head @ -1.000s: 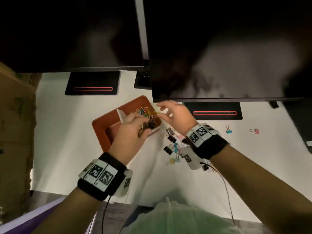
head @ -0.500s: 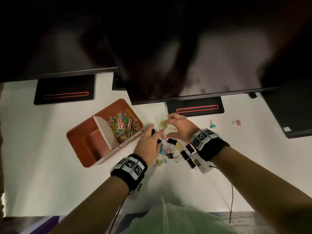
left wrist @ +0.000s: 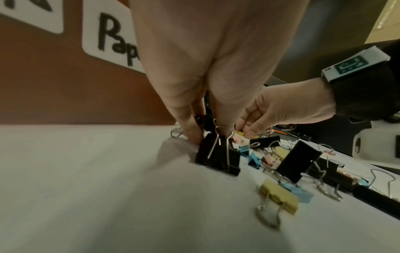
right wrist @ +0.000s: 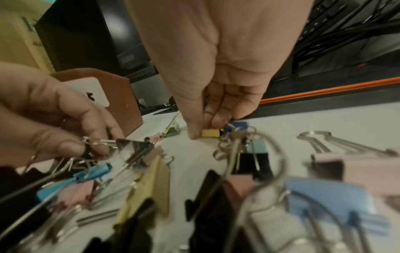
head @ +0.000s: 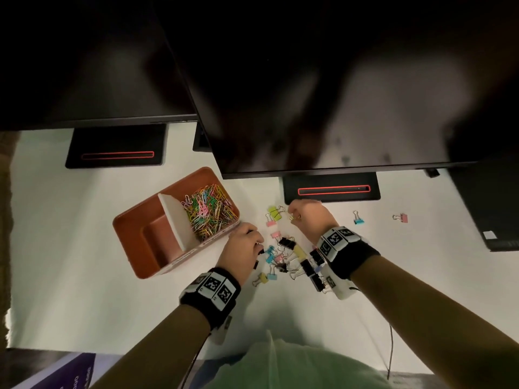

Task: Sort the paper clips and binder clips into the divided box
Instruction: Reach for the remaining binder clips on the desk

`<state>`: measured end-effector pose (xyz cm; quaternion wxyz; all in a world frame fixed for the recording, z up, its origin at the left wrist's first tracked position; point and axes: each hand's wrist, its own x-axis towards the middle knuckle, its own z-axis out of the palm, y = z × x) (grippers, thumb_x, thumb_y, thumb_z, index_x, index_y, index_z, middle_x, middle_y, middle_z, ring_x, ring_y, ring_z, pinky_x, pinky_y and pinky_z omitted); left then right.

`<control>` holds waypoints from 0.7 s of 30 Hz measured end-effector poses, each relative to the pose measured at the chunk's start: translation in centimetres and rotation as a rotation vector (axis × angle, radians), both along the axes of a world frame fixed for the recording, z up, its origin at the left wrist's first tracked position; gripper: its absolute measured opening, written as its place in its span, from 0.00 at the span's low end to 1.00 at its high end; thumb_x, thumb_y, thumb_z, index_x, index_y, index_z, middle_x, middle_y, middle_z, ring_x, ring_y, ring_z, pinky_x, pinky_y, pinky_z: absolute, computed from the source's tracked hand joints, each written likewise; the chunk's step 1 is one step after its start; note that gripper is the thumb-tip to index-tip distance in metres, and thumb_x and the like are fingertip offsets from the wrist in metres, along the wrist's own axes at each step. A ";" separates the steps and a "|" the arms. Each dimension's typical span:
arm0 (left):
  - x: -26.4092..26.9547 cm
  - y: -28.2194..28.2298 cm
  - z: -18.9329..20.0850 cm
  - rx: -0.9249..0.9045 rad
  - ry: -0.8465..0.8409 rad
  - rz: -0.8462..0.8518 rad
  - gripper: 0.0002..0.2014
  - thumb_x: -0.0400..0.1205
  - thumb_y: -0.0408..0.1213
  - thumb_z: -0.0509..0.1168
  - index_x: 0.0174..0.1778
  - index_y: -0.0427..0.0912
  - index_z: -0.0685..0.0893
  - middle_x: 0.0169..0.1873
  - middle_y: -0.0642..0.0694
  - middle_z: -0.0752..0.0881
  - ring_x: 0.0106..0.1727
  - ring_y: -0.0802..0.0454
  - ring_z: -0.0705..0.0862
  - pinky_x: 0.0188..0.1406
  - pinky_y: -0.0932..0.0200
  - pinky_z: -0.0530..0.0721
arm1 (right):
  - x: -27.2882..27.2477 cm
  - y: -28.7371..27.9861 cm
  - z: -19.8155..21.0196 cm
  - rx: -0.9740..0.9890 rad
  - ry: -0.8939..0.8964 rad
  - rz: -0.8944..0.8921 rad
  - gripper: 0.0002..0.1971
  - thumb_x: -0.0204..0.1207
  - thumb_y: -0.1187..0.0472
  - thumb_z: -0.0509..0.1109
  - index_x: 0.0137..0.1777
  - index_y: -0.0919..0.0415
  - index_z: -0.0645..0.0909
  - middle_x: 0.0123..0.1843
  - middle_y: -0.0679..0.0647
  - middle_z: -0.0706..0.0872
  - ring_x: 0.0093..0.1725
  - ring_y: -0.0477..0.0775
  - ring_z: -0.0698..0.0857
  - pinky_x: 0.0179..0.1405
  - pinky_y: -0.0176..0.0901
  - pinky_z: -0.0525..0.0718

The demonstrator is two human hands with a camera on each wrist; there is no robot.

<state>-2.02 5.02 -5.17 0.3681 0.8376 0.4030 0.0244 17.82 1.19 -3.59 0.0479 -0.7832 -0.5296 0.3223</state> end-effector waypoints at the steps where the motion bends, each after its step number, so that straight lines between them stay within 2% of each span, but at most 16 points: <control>1: -0.2 0.0 0.1 -0.004 -0.006 0.007 0.05 0.77 0.28 0.66 0.45 0.36 0.86 0.53 0.42 0.79 0.53 0.46 0.79 0.58 0.55 0.78 | -0.1 0.0 -0.1 -0.001 -0.018 0.008 0.12 0.76 0.63 0.65 0.59 0.57 0.79 0.55 0.55 0.86 0.57 0.56 0.82 0.57 0.51 0.82; 5: -1.5 -0.4 0.3 -0.025 -0.028 0.035 0.03 0.76 0.29 0.68 0.43 0.36 0.87 0.49 0.44 0.79 0.49 0.50 0.79 0.55 0.60 0.78 | -0.2 -0.2 0.2 -0.059 -0.082 0.126 0.11 0.78 0.60 0.62 0.55 0.50 0.82 0.52 0.48 0.88 0.55 0.51 0.82 0.60 0.47 0.80; 8: -2.3 -0.5 0.6 -0.045 -0.043 0.058 0.03 0.75 0.30 0.69 0.42 0.37 0.87 0.47 0.45 0.79 0.47 0.52 0.79 0.51 0.65 0.75 | -0.2 -0.7 1.4 -0.058 -0.114 0.181 0.10 0.77 0.58 0.62 0.53 0.48 0.83 0.52 0.45 0.87 0.57 0.51 0.80 0.62 0.49 0.76; 10: -2.7 -0.5 0.8 -0.054 -0.047 0.067 0.02 0.75 0.30 0.69 0.41 0.37 0.87 0.46 0.46 0.78 0.45 0.53 0.78 0.51 0.64 0.76 | -0.8 -0.5 2.9 0.034 -0.089 0.177 0.09 0.77 0.56 0.63 0.51 0.46 0.83 0.52 0.44 0.87 0.58 0.50 0.79 0.62 0.50 0.75; 13: -3.3 -0.8 1.1 -0.059 -0.050 0.082 0.03 0.75 0.29 0.70 0.42 0.36 0.87 0.48 0.45 0.78 0.46 0.54 0.77 0.54 0.62 0.76 | -3.2 1.3 5.7 0.279 0.004 0.202 0.08 0.77 0.55 0.64 0.51 0.48 0.84 0.51 0.45 0.88 0.55 0.50 0.81 0.62 0.50 0.76; 17: -4.1 -0.9 1.3 -0.063 -0.048 0.089 0.05 0.72 0.27 0.71 0.43 0.34 0.87 0.49 0.45 0.77 0.49 0.54 0.75 0.52 0.70 0.68 | -7.8 5.3 7.6 0.396 0.038 0.305 0.08 0.77 0.54 0.66 0.53 0.49 0.84 0.50 0.45 0.88 0.55 0.50 0.81 0.61 0.49 0.74; 21: -4.5 -0.7 1.4 -0.126 -0.068 0.138 0.04 0.72 0.24 0.70 0.42 0.31 0.87 0.48 0.47 0.75 0.48 0.53 0.76 0.45 0.85 0.67 | -6.4 5.7 6.8 0.368 0.045 0.227 0.08 0.76 0.50 0.66 0.50 0.52 0.79 0.49 0.49 0.82 0.53 0.51 0.80 0.55 0.48 0.79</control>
